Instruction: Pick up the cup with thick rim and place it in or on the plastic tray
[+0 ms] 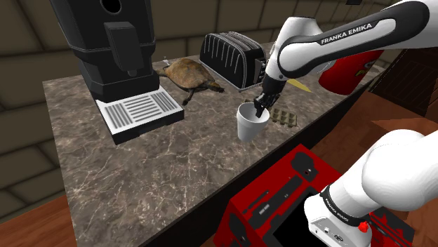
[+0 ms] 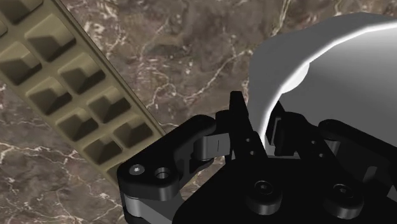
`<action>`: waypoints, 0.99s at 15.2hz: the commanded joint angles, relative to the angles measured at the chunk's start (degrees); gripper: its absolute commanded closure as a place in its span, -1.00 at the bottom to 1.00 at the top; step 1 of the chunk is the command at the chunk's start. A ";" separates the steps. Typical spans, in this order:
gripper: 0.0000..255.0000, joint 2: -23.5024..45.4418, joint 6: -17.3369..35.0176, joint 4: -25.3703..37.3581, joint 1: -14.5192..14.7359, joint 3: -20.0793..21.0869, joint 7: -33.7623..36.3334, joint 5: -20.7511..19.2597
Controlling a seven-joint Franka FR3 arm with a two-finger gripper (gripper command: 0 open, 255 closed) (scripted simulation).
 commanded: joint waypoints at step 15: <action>1.00 -5.33 -11.54 6.14 -0.32 0.39 1.20 -0.75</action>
